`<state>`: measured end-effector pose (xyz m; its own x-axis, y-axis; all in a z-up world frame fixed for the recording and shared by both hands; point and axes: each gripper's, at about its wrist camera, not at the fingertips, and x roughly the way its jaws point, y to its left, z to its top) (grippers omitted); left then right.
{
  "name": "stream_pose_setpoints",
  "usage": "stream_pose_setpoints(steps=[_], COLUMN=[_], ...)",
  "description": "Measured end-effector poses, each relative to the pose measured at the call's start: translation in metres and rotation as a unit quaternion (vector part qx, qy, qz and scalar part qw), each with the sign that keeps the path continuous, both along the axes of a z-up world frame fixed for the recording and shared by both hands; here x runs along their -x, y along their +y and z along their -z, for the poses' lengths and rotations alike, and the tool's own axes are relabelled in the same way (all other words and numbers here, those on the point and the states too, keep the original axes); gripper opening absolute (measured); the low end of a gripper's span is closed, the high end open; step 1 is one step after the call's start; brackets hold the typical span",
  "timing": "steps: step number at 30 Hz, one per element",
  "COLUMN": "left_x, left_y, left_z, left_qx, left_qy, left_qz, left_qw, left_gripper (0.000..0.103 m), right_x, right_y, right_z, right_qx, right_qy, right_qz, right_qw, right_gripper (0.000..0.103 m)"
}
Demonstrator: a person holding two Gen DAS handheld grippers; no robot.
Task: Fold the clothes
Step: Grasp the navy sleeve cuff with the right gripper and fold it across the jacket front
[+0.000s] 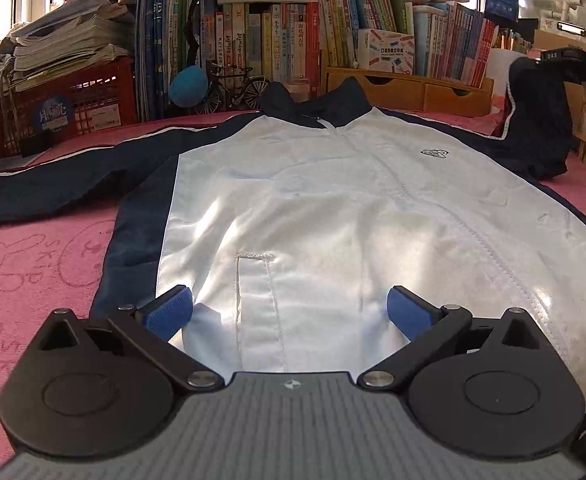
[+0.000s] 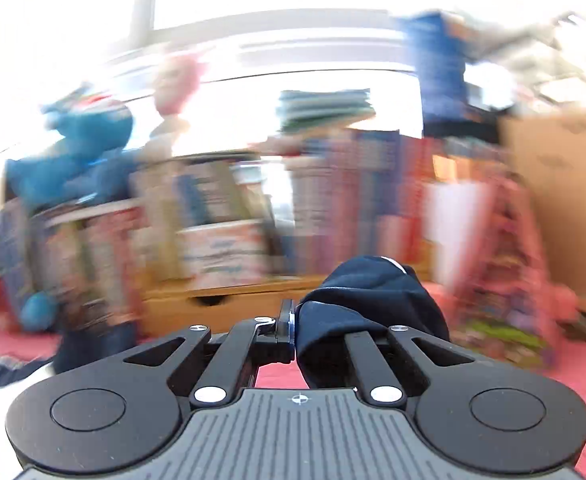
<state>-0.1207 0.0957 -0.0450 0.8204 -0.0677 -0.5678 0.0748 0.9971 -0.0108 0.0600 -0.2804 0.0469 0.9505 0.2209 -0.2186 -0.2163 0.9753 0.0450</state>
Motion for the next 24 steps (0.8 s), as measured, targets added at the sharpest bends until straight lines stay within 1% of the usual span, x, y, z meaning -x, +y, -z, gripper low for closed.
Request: stream_pose_setpoints(steps=[1, 2, 3, 4, 5, 6, 7, 8, 10, 12, 14, 16, 18, 19, 20, 21, 22, 23, 24], left_x=[0.001, 0.003, 0.005, 0.007, 0.008, 0.009, 0.010, 0.011, 0.011, 0.012, 0.011, 0.010, 0.007, 0.005, 0.001, -0.006, -0.013, -0.024, -0.041], left_y=[0.000, 0.001, 0.002, 0.002, 0.003, 0.004, 0.005, 0.007, 0.011, 0.014, 0.017, 0.022, 0.038, 0.050, 0.059, 0.067, 0.074, 0.076, 0.073], left_z=[0.001, 0.003, 0.004, 0.006, 0.006, 0.007, 0.007, 0.007, 0.007, 0.007, 0.007, 0.002, -0.005, -0.009, -0.013, -0.021, -0.029, -0.036, -0.040], left_qx=[0.001, 0.002, 0.003, 0.005, 0.008, 0.012, 0.017, 0.023, 0.035, 0.044, 0.051, 0.063, 0.117, 0.155, 0.176, 0.183, 0.187, 0.167, 0.136], left_qy=[-0.007, -0.015, -0.024, -0.032, -0.038, -0.043, -0.046, -0.049, -0.055, -0.060, -0.059, -0.046, -0.028, -0.024, -0.025, -0.028, -0.031, -0.035, -0.036], left_qz=[0.001, 0.003, 0.004, 0.004, 0.004, 0.003, 0.003, 0.003, 0.005, 0.008, 0.012, 0.015, 0.022, 0.026, 0.024, 0.015, 0.005, -0.010, -0.026], left_qw=[1.0000, 0.9999, 0.9997, 0.9995, 0.9992, 0.9990, 0.9988, 0.9985, 0.9979, 0.9972, 0.9969, 0.9968, 0.9925, 0.9873, 0.9838, 0.9826, 0.9818, 0.9852, 0.9898], left_gripper=[0.103, 0.103, 0.103, 0.103, 0.103, 0.103, 0.103, 0.103, 0.103, 0.103, 0.103, 0.103, 0.103, 0.103, 0.103, 0.103, 0.103, 0.103, 0.103], right_x=[0.008, 0.017, 0.025, 0.036, 0.047, 0.055, 0.067, 0.076, 0.084, 0.083, 0.078, 0.062, 0.048, 0.043, 0.036, 0.030, 0.023, 0.013, 0.005], right_y=[0.047, 0.094, 0.137, 0.172, 0.207, 0.228, 0.247, 0.256, 0.261, 0.251, 0.231, 0.212, 0.192, 0.181, 0.170, 0.157, 0.145, 0.129, 0.115], right_z=[0.003, 0.005, 0.014, 0.027, 0.040, 0.051, 0.061, 0.067, 0.072, 0.071, 0.068, 0.072, 0.082, 0.088, 0.094, 0.098, 0.097, 0.098, 0.098], right_qx=[0.043, 0.087, 0.127, 0.163, 0.199, 0.224, 0.244, 0.255, 0.260, 0.247, 0.223, 0.216, 0.231, 0.240, 0.246, 0.241, 0.225, 0.206, 0.187], right_qy=[0.000, 0.001, 0.006, 0.011, 0.017, 0.020, 0.018, 0.018, 0.037, 0.065, 0.091, 0.109, 0.124, 0.132, 0.139, 0.141, 0.145, 0.162, 0.172], right_qz=[-0.073, -0.145, -0.201, -0.240, -0.279, -0.299, -0.315, -0.326, -0.337, -0.330, -0.307, -0.267, -0.219, -0.194, -0.170, -0.147, -0.125, -0.081, -0.045], right_qw=[0.996, 0.986, 0.971, 0.957, 0.939, 0.927, 0.917, 0.910, 0.904, 0.909, 0.921, 0.933, 0.940, 0.942, 0.944, 0.949, 0.955, 0.962, 0.966], right_gripper=[0.008, 0.009, 0.011, 0.017, 0.033, 0.043, 0.061, 0.070, 0.074, 0.079, 0.087, 0.087, 0.087, 0.087, 0.087, 0.088, 0.088, 0.088, 0.088])
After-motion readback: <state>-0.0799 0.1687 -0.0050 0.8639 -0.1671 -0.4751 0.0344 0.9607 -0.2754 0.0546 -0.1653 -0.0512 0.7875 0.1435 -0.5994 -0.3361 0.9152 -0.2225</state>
